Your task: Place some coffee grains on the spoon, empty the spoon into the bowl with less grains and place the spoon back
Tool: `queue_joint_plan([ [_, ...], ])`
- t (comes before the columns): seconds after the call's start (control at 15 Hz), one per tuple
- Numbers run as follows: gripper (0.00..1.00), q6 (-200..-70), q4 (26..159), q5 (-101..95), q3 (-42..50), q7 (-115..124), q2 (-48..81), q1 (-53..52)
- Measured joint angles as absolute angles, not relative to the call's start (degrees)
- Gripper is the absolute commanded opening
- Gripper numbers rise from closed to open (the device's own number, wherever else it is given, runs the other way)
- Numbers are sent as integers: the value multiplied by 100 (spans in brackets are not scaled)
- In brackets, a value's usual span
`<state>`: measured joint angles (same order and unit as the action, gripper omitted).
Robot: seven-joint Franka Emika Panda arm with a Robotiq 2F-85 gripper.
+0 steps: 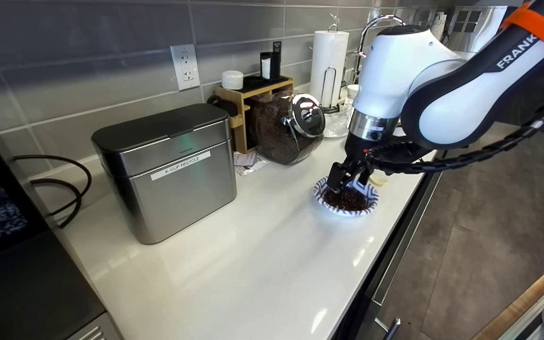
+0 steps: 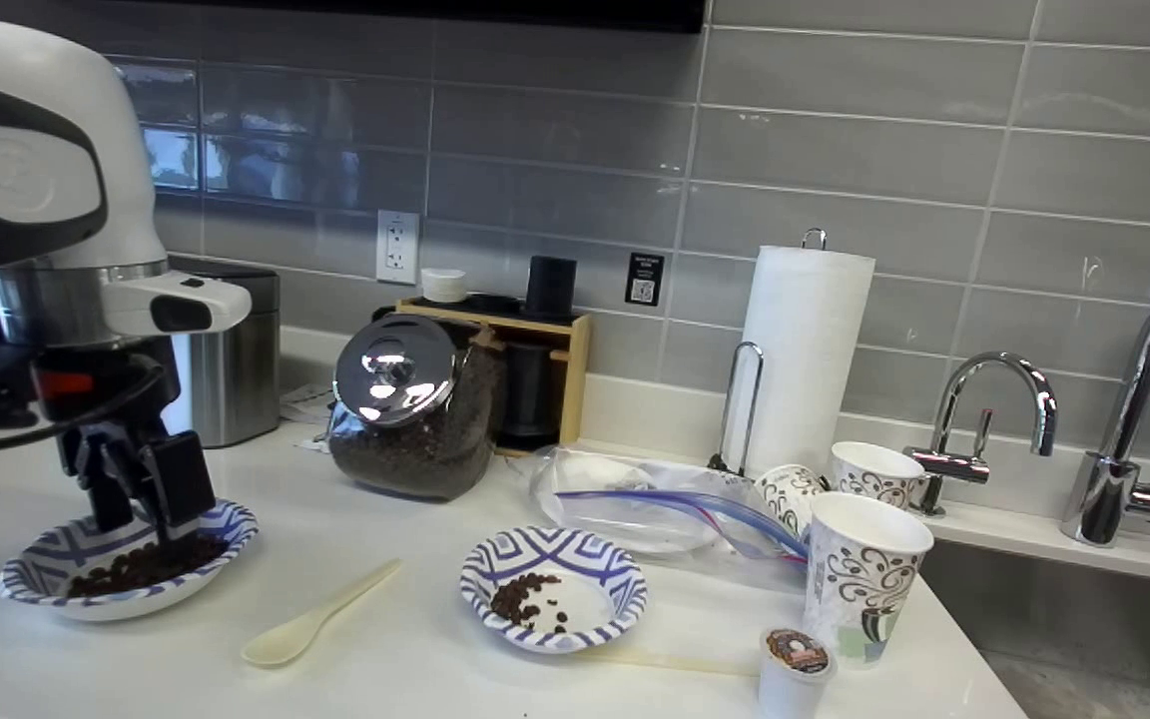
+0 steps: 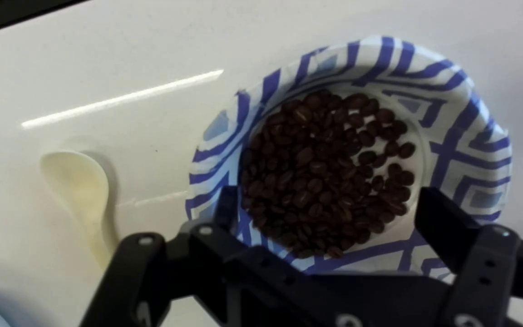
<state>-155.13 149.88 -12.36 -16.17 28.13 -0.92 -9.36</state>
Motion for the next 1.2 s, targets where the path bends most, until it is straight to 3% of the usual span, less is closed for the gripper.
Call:
queue_joint_plan([
  [0.47,99,-15513,14673,-1313,-1442,2874,326,-1034],
  [0.53,92,-15513,14634,-1313,-1418,2874,370,-1063],
  [0.6,74,-15513,14596,-1313,-1397,2874,413,-1094],
  [0.67,71,-15513,14563,-1313,-1373,2874,458,-1131],
  [1.2,8,-15514,14389,-1313,-1214,2874,617,-1379],
])
